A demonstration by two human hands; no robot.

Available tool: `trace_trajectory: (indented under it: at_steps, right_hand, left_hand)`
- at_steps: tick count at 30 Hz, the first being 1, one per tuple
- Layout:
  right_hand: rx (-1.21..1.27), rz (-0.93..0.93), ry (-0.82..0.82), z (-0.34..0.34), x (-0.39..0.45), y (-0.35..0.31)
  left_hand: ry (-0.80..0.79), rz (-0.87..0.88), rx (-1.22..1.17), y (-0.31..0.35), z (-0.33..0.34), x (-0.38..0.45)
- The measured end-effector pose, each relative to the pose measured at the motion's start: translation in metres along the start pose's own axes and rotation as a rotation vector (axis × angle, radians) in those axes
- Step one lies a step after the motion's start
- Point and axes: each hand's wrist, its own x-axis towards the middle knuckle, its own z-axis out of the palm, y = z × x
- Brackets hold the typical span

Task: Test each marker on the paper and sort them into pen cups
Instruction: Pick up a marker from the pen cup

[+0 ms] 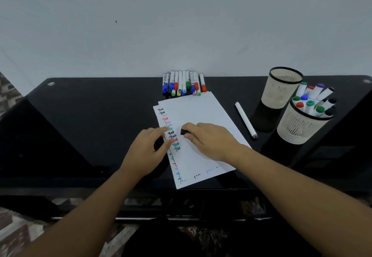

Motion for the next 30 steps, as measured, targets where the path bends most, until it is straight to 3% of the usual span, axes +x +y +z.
trace_trajectory:
  at_steps: [4,17,25,30]
  right_hand:
    - [-0.12,-0.003,0.024,0.003,0.002,-0.002]
    - [-0.176,0.007,0.036,0.01,0.006,-0.008]
    - [-0.124,-0.018,-0.006,0.001,0.005,-0.016]
    - [0.178,0.047,0.073,-0.008,-0.003,-0.013]
  left_hand:
    - [-0.023,0.111,0.095,0.003,0.004,-0.002]
    - [0.043,0.301,0.166,0.001,0.005,-0.003]
    - [0.048,0.265,0.133,0.002,0.004,-0.004]
    - [0.063,0.116,0.119,-0.002,0.004,-0.001]
